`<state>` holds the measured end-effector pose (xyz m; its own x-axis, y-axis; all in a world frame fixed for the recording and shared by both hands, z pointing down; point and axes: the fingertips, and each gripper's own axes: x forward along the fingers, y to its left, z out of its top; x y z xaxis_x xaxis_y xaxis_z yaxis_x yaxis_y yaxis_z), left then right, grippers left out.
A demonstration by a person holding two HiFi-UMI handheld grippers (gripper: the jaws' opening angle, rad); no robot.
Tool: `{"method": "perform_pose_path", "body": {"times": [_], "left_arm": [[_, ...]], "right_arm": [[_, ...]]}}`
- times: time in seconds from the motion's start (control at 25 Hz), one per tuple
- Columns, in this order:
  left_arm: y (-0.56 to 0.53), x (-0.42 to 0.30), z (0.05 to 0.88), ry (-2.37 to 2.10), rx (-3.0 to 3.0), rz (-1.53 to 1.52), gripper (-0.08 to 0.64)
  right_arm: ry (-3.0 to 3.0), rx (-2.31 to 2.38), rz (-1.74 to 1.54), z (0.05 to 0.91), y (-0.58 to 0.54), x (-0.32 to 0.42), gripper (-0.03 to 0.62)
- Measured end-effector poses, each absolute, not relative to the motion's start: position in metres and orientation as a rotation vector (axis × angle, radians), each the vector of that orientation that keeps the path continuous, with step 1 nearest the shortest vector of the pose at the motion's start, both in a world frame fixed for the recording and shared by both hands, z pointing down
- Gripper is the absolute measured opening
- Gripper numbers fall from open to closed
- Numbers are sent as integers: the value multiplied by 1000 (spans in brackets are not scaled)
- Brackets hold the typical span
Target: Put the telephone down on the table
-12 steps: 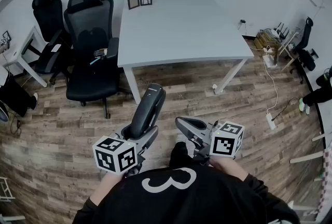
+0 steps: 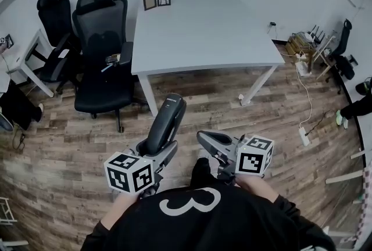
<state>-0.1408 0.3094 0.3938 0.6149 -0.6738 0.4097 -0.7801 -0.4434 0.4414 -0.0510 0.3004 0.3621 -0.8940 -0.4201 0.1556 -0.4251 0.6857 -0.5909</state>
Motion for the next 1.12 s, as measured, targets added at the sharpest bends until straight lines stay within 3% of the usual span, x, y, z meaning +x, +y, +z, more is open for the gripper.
{"method": "perform_pose_path", "body": {"times": [0.52, 1.12], "left_arm": [[262, -117, 403, -1127, 2214, 271, 290], [101, -68, 409, -1123, 2168, 323, 290]], "right_arm": [[-2884, 711, 1102, 376, 251, -28, 8], [-2879, 657, 1181, 381, 90, 16, 8]]}}
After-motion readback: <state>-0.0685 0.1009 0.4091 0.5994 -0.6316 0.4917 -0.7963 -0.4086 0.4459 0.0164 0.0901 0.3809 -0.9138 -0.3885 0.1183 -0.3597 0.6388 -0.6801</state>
